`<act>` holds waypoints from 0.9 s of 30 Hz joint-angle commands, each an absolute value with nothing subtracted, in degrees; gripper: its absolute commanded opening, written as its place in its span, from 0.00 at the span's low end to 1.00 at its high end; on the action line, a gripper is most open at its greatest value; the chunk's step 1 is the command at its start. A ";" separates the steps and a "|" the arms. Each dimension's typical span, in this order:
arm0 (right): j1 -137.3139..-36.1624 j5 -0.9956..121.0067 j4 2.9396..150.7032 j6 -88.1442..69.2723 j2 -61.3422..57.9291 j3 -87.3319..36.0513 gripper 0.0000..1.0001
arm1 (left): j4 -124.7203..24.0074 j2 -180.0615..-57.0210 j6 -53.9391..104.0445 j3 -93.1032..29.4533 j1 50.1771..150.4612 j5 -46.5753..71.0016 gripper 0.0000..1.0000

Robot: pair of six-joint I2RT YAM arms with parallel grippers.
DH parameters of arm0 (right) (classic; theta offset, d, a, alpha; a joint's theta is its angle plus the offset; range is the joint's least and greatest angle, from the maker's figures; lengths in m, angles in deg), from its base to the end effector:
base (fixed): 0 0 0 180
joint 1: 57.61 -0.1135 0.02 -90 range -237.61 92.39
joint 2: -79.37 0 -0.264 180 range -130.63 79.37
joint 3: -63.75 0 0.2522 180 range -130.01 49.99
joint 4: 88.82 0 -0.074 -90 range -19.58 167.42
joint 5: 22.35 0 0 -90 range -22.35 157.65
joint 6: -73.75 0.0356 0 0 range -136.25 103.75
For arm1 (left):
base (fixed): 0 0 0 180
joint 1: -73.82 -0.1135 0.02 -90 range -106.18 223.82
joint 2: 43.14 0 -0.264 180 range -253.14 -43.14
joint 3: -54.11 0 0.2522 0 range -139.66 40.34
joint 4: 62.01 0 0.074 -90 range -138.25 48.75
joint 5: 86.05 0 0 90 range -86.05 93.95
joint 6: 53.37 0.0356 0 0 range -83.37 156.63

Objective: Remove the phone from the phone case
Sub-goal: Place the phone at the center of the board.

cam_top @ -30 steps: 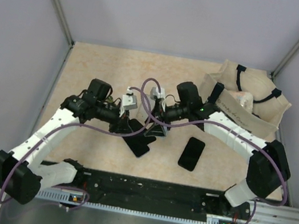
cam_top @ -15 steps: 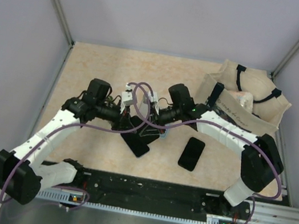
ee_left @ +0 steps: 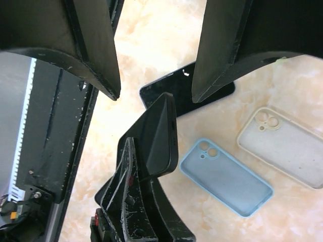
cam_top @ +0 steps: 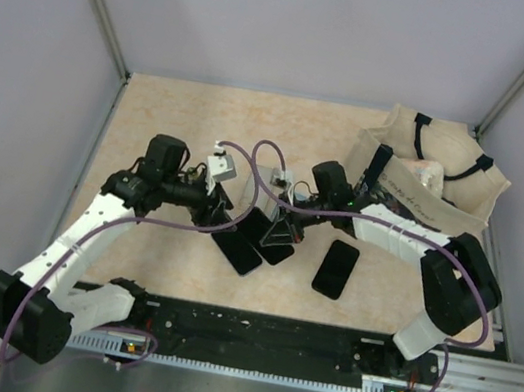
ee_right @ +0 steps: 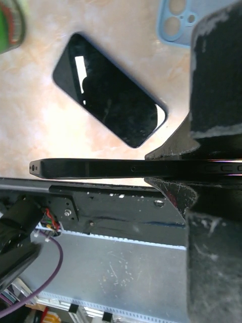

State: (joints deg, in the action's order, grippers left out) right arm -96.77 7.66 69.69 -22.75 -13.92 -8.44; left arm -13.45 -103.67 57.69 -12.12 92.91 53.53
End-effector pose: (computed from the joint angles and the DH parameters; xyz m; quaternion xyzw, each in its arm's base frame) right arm 0.2426 0.2374 0.2241 -0.4929 0.6529 0.5372 0.2054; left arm 0.1917 -0.0950 0.3024 0.4431 0.7240 -0.3780 0.3696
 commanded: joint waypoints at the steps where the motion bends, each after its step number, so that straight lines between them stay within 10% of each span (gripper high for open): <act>1: -96.02 7.52 74.87 -20.56 -10.19 -5.74 0.00 | -12.40 -102.20 60.10 -15.38 91.93 51.33 0.64; 27: -92.59 18.52 66.00 -21.44 -25.12 -8.01 0.00 | -9.93 -102.02 61.68 -17.49 91.49 51.76 0.65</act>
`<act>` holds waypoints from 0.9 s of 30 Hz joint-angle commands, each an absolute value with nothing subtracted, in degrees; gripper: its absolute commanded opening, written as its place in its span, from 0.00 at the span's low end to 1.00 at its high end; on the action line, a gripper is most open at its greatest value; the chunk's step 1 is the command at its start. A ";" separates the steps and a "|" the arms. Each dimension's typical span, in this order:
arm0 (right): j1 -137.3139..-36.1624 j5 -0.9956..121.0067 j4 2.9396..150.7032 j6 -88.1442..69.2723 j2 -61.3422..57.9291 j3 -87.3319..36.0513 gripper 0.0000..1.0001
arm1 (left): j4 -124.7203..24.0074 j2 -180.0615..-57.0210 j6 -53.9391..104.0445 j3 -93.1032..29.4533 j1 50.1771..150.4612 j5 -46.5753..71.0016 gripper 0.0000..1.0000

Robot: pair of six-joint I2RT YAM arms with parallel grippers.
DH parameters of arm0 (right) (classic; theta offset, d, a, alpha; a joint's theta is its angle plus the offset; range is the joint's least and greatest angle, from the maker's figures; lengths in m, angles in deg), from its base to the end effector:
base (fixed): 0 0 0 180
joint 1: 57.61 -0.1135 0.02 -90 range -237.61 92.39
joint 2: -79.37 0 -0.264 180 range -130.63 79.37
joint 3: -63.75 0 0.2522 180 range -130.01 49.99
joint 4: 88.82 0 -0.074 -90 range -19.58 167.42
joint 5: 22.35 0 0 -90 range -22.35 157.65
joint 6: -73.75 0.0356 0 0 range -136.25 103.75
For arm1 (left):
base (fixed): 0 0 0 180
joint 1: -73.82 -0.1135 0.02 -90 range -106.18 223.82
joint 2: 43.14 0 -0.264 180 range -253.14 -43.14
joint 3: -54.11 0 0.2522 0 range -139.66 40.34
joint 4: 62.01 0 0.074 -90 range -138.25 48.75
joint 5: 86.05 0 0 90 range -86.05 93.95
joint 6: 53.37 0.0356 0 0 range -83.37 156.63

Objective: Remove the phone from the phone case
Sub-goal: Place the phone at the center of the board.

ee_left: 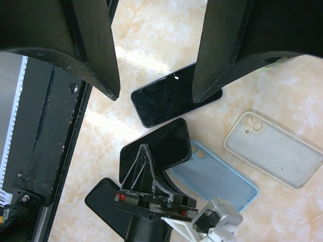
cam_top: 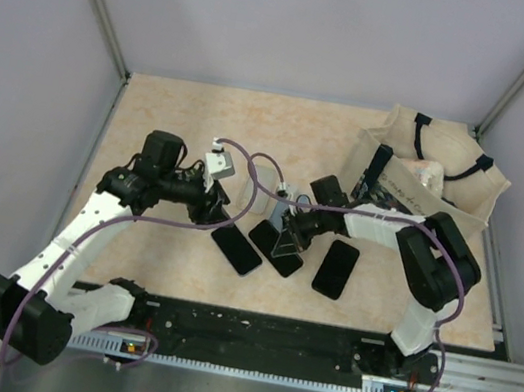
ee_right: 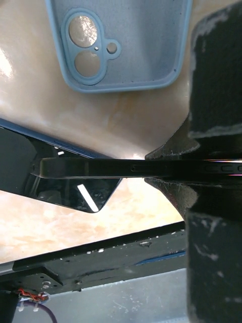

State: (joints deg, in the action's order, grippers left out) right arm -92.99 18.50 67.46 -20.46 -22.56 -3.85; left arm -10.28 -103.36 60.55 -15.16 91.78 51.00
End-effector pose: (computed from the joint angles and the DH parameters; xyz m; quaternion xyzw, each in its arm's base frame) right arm 0.2570 0.2155 0.1470 -0.4038 0.7839 0.4524 0.1337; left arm 0.1919 -0.0896 0.3157 0.4497 0.7271 -0.3460 0.3865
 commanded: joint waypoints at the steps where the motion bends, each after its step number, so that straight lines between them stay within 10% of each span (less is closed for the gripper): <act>1: -92.59 18.52 65.12 -21.26 -26.00 -8.71 0.00 | -9.76 -102.02 61.86 -17.49 91.57 51.85 0.64; 27: -92.68 21.86 51.58 -20.38 -37.35 -20.23 0.00 | -7.21 -102.72 62.91 -20.04 91.57 52.38 0.64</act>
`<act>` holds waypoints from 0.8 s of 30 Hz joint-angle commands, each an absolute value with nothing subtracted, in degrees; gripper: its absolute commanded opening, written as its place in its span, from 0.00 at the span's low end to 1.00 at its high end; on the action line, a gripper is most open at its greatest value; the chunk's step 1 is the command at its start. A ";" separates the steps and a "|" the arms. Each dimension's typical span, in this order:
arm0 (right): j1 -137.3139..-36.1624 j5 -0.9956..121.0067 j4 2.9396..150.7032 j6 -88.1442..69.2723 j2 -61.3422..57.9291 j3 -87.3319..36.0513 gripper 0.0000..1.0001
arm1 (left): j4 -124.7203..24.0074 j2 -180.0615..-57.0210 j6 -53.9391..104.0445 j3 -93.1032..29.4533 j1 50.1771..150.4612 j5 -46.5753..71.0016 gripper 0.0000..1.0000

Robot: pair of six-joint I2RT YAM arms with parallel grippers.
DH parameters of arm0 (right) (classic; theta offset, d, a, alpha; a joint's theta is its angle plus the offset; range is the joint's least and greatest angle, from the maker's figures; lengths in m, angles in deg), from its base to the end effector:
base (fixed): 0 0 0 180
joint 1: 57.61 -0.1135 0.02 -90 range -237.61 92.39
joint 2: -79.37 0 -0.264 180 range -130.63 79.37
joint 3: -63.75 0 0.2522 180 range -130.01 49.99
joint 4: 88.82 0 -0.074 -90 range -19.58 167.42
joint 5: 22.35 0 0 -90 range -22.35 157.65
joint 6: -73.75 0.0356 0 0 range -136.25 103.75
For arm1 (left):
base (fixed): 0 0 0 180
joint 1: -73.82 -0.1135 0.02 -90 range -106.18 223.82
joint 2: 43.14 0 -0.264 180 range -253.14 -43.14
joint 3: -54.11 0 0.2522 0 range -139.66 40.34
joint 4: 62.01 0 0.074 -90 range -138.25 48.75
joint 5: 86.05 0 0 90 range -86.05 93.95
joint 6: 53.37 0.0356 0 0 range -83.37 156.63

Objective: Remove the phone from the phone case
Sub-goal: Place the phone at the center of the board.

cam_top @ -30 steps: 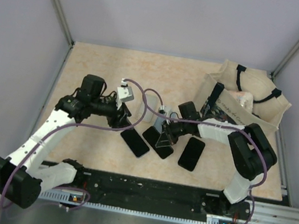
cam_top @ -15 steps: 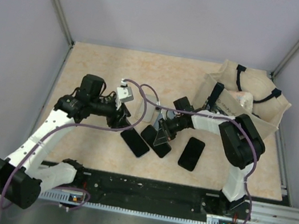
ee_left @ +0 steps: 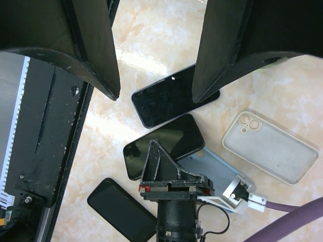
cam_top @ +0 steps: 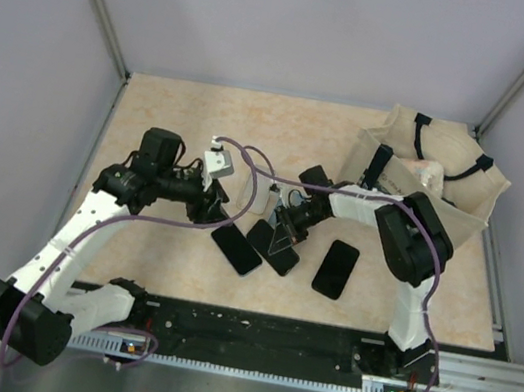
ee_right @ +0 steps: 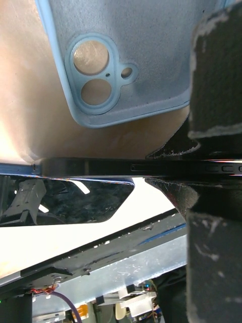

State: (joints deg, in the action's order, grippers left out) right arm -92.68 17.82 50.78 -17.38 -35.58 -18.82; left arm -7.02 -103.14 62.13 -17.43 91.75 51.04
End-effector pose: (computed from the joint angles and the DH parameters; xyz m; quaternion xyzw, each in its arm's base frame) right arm 0.2897 0.2366 0.1252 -0.3385 0.8327 0.4380 0.0083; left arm 0.1884 -0.0884 0.3250 0.4582 0.7240 -0.3422 0.3857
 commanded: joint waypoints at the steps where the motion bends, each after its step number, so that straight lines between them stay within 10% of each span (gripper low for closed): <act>1: -92.68 21.86 51.66 -20.47 -37.26 -20.23 0.00 | -7.21 -102.72 63.00 -20.12 91.49 52.29 0.64; 24: -96.55 21.94 55.88 -13.97 -35.50 -18.74 0.00 | -8.00 -102.29 61.86 -20.04 91.40 52.29 0.64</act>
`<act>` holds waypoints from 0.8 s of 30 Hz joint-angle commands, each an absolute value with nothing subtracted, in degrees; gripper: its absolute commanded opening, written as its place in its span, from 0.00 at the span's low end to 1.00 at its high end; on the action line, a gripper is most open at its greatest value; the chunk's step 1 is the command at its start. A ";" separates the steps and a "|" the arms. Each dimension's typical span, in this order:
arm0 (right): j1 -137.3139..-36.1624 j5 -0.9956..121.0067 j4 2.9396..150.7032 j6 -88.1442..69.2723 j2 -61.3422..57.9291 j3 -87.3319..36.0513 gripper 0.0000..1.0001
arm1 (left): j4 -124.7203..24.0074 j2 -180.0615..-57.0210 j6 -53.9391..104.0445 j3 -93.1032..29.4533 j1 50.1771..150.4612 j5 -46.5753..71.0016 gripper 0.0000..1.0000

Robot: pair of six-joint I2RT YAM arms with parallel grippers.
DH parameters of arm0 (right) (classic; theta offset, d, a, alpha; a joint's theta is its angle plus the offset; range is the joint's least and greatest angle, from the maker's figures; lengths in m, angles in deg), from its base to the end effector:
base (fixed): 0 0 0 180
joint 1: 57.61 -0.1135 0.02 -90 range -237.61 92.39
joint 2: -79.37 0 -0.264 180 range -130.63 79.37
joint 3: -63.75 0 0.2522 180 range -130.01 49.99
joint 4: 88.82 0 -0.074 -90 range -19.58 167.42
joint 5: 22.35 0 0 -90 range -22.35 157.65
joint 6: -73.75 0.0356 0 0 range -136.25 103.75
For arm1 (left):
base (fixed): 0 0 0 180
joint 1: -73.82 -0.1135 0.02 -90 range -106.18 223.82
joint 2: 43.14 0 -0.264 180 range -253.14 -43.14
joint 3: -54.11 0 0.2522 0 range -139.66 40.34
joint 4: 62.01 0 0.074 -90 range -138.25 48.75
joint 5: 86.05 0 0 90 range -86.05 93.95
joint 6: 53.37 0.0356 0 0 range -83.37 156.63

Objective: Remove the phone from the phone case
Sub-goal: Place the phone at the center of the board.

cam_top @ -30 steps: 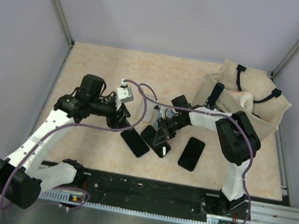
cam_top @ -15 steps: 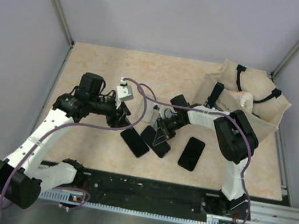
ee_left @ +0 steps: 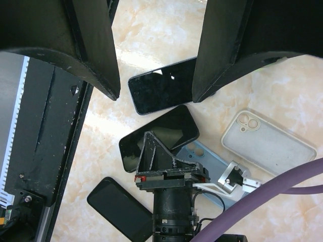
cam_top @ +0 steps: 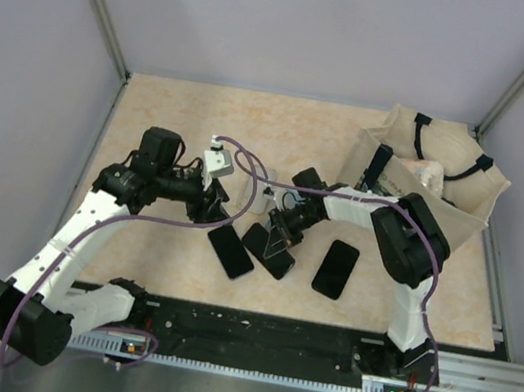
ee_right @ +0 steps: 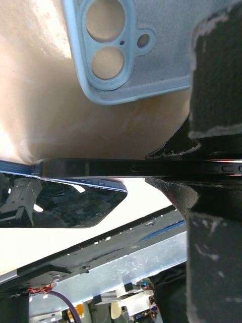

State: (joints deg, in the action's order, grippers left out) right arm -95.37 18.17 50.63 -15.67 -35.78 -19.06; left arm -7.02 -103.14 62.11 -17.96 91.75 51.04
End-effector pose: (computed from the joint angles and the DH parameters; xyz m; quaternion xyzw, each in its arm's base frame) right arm 0.2790 0.2503 0.1247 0.3453 -0.8314 -0.4353 0.0083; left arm 0.1885 -0.0884 0.3280 0.4591 0.7219 -0.3413 0.3895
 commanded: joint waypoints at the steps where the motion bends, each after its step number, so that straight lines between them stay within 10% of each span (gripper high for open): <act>1: -96.55 22.12 56.58 -13.18 -35.32 -18.56 0.00 | -7.91 -102.29 61.86 -20.04 91.48 52.29 0.64; 16: -96.46 24.31 65.99 -1.84 -35.24 -13.73 0.00 | -8.26 -103.43 60.54 -20.83 91.40 51.59 0.64; 24: -96.46 30.11 66.43 -2.45 -32.60 -11.44 0.22 | -8.00 -104.13 60.36 -21.62 91.40 51.41 0.64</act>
State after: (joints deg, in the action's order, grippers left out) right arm -95.87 20.10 65.54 -0.83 -34.73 -13.51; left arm -7.04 -103.80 60.73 -19.10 91.75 50.96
